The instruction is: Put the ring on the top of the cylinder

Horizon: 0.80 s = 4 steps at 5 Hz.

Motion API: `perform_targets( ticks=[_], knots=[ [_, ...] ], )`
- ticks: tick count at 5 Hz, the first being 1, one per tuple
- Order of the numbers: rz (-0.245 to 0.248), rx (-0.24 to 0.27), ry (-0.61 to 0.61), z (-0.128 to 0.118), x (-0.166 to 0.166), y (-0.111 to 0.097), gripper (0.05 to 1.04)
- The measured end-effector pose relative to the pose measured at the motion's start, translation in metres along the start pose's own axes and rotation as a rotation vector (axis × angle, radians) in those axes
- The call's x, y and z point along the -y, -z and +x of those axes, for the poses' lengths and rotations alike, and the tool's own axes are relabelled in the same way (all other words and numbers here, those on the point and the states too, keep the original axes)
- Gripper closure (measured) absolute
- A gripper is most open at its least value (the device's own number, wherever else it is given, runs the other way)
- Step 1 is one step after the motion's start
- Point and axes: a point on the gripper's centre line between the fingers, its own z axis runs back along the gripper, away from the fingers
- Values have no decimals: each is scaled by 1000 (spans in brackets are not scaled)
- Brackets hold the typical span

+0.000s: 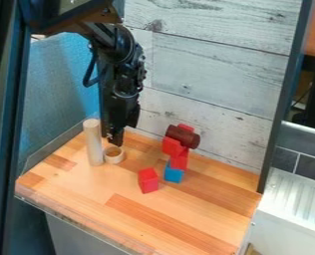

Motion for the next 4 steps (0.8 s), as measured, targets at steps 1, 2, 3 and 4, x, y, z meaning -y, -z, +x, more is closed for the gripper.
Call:
perform_targets(
  ticks=[1,2,3,4],
  knots=[
    [24,86,-33,-1,-4,16,83],
    [65,121,-44,-4,-8,25,83],
    [100,138,-59,-4,-12,31,83],
    [118,161,-68,-4,-16,36,83]
  ],
)
